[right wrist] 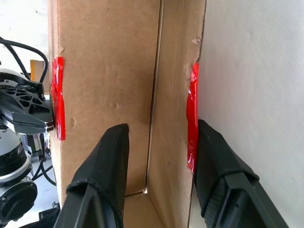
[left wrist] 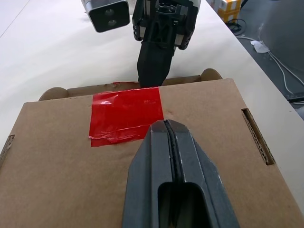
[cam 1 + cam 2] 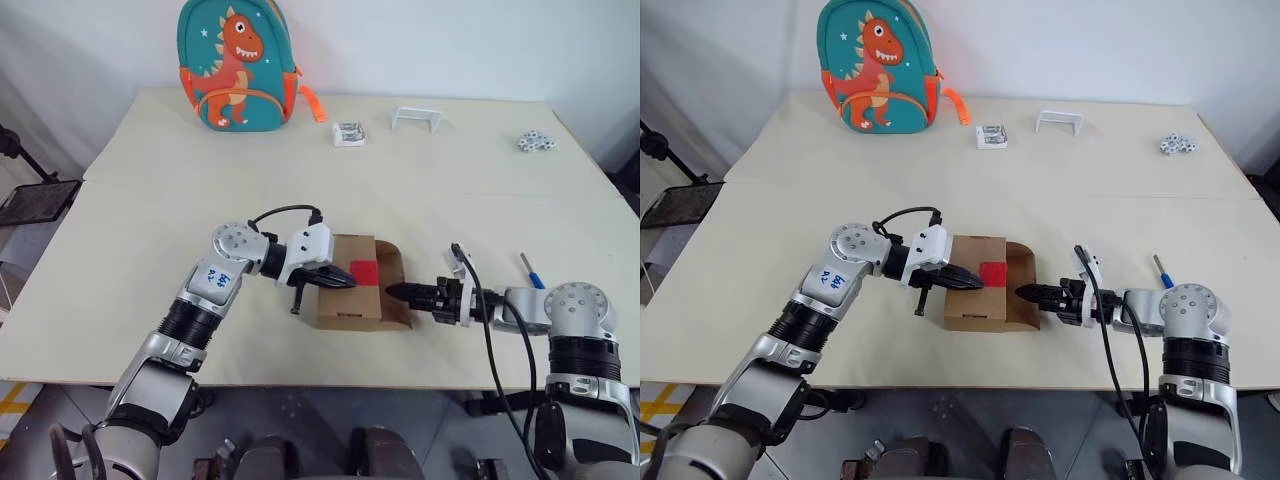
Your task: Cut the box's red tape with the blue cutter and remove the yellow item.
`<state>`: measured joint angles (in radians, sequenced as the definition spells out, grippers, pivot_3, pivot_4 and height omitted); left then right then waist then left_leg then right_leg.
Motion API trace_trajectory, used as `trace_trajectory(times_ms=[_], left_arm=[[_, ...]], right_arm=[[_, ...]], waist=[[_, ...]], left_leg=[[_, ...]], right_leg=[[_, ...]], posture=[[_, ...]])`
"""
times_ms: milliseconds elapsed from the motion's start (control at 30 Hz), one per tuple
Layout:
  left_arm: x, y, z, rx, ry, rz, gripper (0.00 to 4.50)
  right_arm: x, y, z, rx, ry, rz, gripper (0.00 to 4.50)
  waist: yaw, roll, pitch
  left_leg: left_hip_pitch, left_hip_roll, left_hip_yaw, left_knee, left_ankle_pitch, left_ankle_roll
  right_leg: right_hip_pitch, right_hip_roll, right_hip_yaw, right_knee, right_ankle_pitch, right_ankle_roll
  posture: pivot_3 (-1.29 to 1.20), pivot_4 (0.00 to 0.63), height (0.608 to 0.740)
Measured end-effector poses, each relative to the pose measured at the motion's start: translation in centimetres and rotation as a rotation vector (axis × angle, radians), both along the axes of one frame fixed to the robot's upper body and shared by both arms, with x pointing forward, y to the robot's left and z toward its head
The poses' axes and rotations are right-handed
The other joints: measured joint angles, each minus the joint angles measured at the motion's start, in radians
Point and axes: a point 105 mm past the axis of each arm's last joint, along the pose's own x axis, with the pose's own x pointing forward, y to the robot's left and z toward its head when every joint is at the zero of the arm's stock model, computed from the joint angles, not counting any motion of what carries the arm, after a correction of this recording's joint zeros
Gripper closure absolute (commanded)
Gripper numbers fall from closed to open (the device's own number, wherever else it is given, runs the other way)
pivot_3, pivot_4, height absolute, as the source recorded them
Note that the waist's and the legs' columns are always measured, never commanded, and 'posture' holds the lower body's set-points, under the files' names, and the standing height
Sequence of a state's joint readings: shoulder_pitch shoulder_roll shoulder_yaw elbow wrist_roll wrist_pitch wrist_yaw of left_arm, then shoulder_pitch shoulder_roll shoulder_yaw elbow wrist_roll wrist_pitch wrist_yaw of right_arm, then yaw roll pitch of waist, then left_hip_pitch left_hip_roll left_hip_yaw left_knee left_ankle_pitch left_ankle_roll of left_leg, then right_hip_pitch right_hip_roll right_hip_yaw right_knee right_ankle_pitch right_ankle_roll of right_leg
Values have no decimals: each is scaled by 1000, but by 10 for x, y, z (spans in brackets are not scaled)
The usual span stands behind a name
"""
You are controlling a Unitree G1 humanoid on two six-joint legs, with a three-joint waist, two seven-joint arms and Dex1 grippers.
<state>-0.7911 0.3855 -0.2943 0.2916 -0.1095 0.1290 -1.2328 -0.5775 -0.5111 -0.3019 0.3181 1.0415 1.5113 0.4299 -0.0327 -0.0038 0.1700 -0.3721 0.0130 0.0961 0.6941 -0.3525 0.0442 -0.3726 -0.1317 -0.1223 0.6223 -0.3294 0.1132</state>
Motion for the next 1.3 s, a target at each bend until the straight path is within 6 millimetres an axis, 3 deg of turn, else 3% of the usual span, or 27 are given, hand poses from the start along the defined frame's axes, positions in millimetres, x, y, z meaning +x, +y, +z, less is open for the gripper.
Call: trace_trajectory(times_ms=[167,200,633,1300], left_arm=[[0,1,-1,0,2,2,4500],[0,1,-1,0,3,3,4500],[4,1,2,-21,-28,37,4500],[19,-9,5,-88,-60,145,4500]], right_arm=[[-2,0,0,-16,-5,11,4376],[-3,1,2,-16,-8,16,4448],[-4,-7,9,-82,3,14,4448],[1,-23,66,-321,-161,-6,4448]], waist=[[3,-2,-1],[3,-3,-2],[9,0,0],[36,1,1]], left_leg=[[1,0,0,-1,0,0],[1,0,-1,-1,0,0],[-1,-2,-1,0,0,0],[-5,-4,-3,0,0,1]], right_leg=[[1,0,0,0,0,0],[1,0,0,0,0,0],[0,-2,0,0,0,0],[-2,-3,-4,-2,0,0]], posture=[[0,150,740],[0,150,740],[0,150,740],[0,150,740]])
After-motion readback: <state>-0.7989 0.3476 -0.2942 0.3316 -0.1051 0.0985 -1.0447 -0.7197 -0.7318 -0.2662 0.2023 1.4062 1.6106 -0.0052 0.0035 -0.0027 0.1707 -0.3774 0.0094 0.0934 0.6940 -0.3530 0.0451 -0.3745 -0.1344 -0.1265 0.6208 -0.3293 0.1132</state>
